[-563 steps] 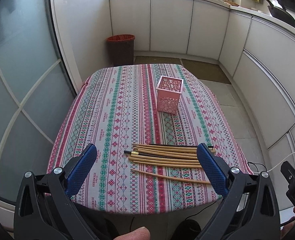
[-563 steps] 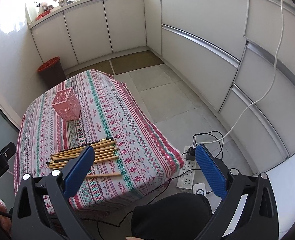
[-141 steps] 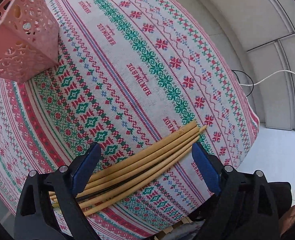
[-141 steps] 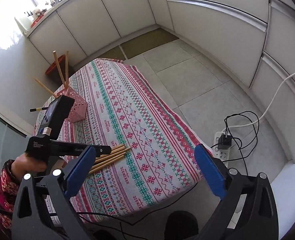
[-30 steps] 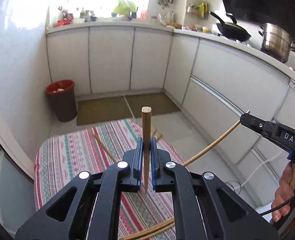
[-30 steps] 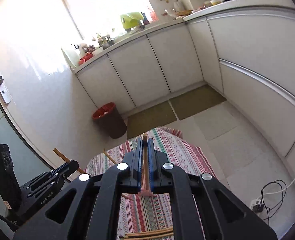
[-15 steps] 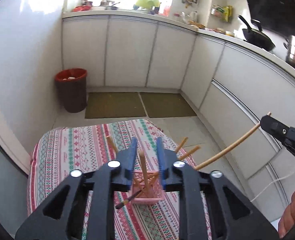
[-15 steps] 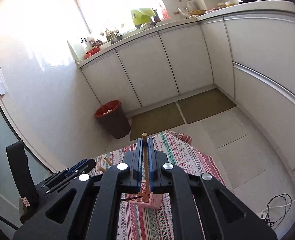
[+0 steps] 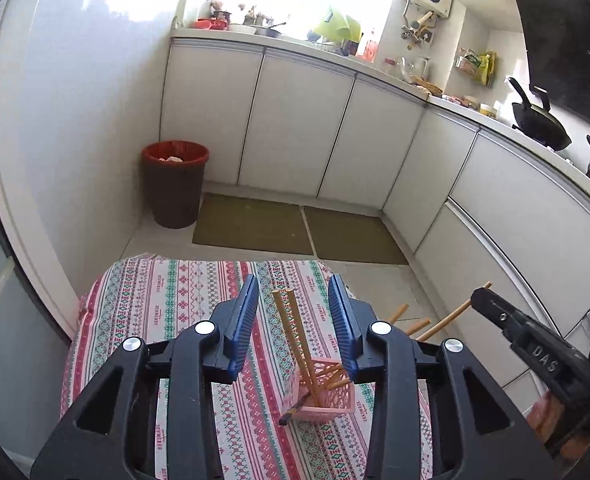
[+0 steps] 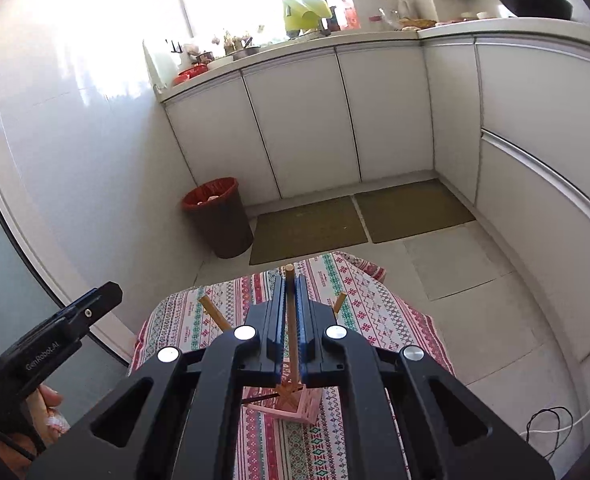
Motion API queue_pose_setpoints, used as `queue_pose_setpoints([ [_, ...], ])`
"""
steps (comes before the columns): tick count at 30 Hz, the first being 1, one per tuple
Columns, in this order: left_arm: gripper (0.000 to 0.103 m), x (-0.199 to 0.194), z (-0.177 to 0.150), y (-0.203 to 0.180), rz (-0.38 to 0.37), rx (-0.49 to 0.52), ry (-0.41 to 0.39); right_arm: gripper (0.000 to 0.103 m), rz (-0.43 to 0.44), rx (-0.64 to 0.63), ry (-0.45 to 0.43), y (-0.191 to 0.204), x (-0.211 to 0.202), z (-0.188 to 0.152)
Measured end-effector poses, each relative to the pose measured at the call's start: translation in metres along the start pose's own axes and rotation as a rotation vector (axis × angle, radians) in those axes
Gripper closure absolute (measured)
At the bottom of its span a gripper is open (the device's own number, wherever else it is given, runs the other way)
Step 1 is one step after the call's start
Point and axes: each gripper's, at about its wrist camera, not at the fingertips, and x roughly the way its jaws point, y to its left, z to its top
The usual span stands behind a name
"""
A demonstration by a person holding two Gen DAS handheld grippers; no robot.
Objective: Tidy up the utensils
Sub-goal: 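Open both tools above the pink holder to drop the sticks in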
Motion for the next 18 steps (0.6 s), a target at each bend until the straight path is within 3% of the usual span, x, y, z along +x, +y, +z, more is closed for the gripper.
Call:
queue_pose_setpoints([
  [5,0.068,0.001,-0.006,-0.005,0.012,0.037,0.027,0.094,-0.023,0.001,0.028,0.002,0.009,-0.008],
  [12,0.066,-0.006,-0.018,-0.023,0.005,0.097,0.068,0.089,-0.073,0.019,0.029,-0.010,-0.010,-0.015],
  [18,0.058,-0.013,-0.043,-0.042,0.002,0.156,0.107,0.062,-0.100,0.037,0.041,-0.021,-0.033,-0.035],
])
